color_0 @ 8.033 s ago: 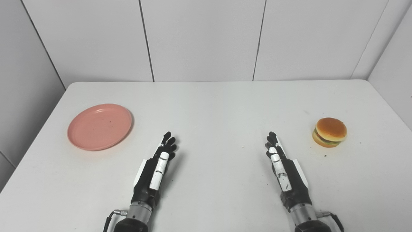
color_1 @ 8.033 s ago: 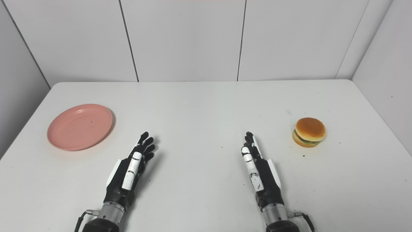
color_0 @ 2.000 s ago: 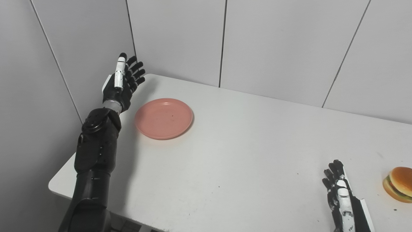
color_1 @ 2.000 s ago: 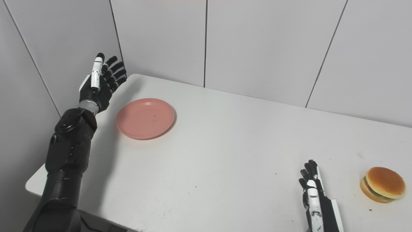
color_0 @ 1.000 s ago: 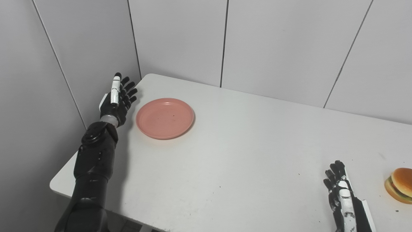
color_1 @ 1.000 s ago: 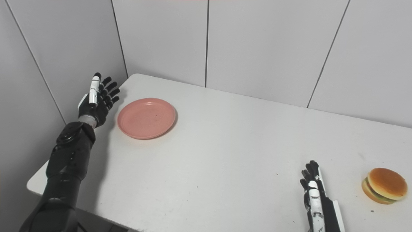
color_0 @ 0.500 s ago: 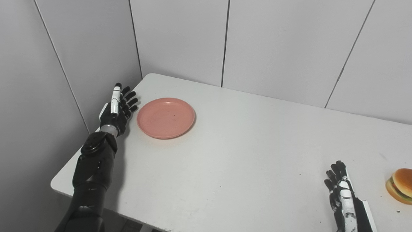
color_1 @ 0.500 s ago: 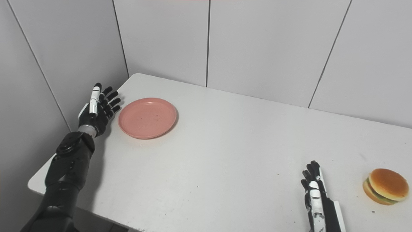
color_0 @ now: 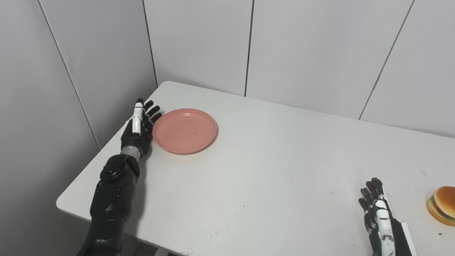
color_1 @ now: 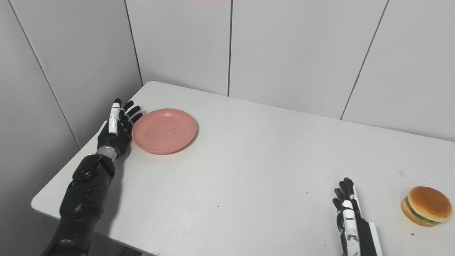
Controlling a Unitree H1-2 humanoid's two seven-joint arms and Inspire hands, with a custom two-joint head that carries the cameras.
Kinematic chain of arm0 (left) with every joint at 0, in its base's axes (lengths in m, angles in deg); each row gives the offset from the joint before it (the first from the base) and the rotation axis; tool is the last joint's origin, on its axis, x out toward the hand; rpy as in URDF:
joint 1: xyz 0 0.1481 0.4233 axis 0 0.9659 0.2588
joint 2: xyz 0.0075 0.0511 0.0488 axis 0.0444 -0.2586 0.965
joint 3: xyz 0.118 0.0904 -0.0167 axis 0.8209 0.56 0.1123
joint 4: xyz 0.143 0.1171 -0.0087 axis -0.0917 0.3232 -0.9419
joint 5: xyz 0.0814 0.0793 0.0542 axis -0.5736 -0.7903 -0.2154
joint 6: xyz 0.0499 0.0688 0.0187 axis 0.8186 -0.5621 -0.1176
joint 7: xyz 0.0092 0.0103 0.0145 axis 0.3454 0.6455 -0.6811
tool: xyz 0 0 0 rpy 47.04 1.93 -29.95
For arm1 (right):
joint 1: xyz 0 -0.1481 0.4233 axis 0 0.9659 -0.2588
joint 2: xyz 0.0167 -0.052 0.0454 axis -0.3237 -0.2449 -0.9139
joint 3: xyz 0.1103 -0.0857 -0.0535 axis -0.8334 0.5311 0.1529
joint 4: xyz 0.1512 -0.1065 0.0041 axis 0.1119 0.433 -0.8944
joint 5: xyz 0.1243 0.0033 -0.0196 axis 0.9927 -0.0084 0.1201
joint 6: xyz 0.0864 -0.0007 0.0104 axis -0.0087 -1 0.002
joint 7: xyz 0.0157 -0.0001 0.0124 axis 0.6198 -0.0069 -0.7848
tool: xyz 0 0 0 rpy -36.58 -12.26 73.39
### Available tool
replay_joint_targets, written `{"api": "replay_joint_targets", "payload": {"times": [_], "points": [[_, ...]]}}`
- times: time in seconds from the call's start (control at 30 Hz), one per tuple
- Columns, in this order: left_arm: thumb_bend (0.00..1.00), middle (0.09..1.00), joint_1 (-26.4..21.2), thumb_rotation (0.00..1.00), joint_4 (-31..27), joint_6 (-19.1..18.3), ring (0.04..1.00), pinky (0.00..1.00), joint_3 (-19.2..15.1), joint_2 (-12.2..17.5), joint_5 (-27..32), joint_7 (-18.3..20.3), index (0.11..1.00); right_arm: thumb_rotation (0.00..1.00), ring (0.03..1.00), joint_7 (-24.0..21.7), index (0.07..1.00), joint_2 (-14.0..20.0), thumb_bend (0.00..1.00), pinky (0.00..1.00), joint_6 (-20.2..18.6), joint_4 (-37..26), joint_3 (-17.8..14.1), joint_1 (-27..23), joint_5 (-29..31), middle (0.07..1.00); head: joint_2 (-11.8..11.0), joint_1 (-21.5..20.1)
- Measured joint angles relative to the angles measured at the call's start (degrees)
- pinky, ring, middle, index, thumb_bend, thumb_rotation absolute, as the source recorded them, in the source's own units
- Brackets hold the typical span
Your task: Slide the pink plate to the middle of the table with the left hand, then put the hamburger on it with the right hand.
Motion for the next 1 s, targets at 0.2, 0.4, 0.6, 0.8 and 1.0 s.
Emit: {"api": "replay_joint_targets", "payload": {"times": [0.2, 0.4, 0.6, 0.8, 1.0], "points": [[0.51, 0.894, -0.01, 1.0, -1.44, -0.44, 0.895, 0.92, 2.22, -1.87, -0.47, -0.07, 0.888, 1.0, 1.0, 0.04, 1.0, -0.1, 0.12, 1.0, 0.0, 0.01, 0.03, -0.04, 0.07, 1.0, 0.17, -0.18], [0.51, 0.879, -0.37, 1.0, -1.51, -0.91, 0.885, 0.92, 3.14, -2.65, -0.39, -0.04, 0.876, 1.0, 1.0, 0.08, 1.0, -0.1, 0.11, 1.0, 0.0, -0.01, 0.11, -0.02, -0.72, 1.0, 0.53, -0.7], [0.49, 0.882, -0.94, 1.0, -1.61, -1.4, 0.888, 0.91, 3.2, -4.36, 0.59, -0.06, 0.875, 1.0, 1.0, 0.14, 1.0, -0.11, 0.12, 1.0, 0.0, -0.1, 0.12, 0.0, -1.06, 1.0, 0.7, -1.14], [0.5, 0.885, -1.44, 1.0, -1.78, -1.39, 0.884, 0.91, 4.19, -5.97, 0.63, 0.02, 0.881, 1.0, 1.0, 0.15, 1.0, -0.16, 0.16, 1.0, 0.01, -0.04, 0.21, -0.05, -1.36, 1.0, 1.14, -2.02], [0.5, 0.89, -1.37, 1.0, -2.29, -1.41, 0.893, 0.91, 5.62, -6.94, 0.67, 0.59, 0.883, 1.0, 1.0, 0.19, 1.0, -0.25, 0.16, 1.0, -0.03, -0.09, 0.2, -0.03, -1.53, 1.0, 1.58, -2.81]]}}
